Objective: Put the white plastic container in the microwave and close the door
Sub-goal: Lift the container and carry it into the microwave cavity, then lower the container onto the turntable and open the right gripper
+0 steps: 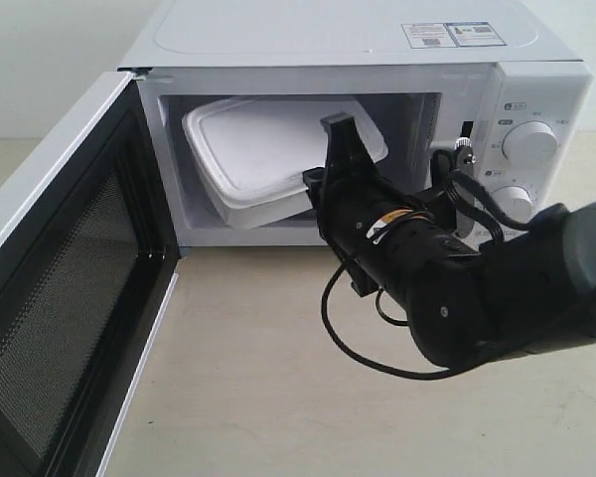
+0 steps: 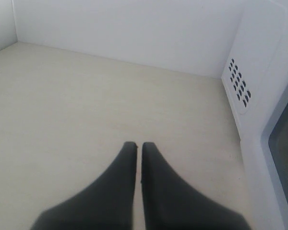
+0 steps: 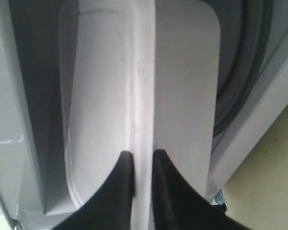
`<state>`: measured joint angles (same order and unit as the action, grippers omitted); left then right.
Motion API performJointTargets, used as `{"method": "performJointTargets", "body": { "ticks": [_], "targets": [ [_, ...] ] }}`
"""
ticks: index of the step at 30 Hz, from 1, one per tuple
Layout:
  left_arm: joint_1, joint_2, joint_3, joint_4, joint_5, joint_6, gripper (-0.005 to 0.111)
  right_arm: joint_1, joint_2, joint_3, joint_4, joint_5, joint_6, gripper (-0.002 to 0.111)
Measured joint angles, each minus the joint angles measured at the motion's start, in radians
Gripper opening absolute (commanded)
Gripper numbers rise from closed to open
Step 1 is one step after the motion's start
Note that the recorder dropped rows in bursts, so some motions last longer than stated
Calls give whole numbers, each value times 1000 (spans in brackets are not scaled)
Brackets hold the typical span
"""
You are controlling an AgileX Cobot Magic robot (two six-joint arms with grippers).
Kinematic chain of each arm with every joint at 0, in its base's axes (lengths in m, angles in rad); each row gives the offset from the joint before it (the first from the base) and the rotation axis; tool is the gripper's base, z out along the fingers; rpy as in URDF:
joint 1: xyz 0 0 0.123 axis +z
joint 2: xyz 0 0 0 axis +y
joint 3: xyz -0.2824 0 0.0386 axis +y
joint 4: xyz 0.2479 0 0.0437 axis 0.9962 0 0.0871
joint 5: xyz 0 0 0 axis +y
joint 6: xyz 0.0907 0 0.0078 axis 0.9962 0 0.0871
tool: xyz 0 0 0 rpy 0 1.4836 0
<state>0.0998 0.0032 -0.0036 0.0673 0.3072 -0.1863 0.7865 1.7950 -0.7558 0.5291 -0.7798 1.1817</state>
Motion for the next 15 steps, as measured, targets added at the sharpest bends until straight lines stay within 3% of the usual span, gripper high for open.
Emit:
{"method": "performJointTargets", "body": {
  "ticks": [15],
  "targets": [
    [0, 0, 0, 0, 0, 0, 4, 2, 102, -136, 188, 19, -147, 0]
  ]
}}
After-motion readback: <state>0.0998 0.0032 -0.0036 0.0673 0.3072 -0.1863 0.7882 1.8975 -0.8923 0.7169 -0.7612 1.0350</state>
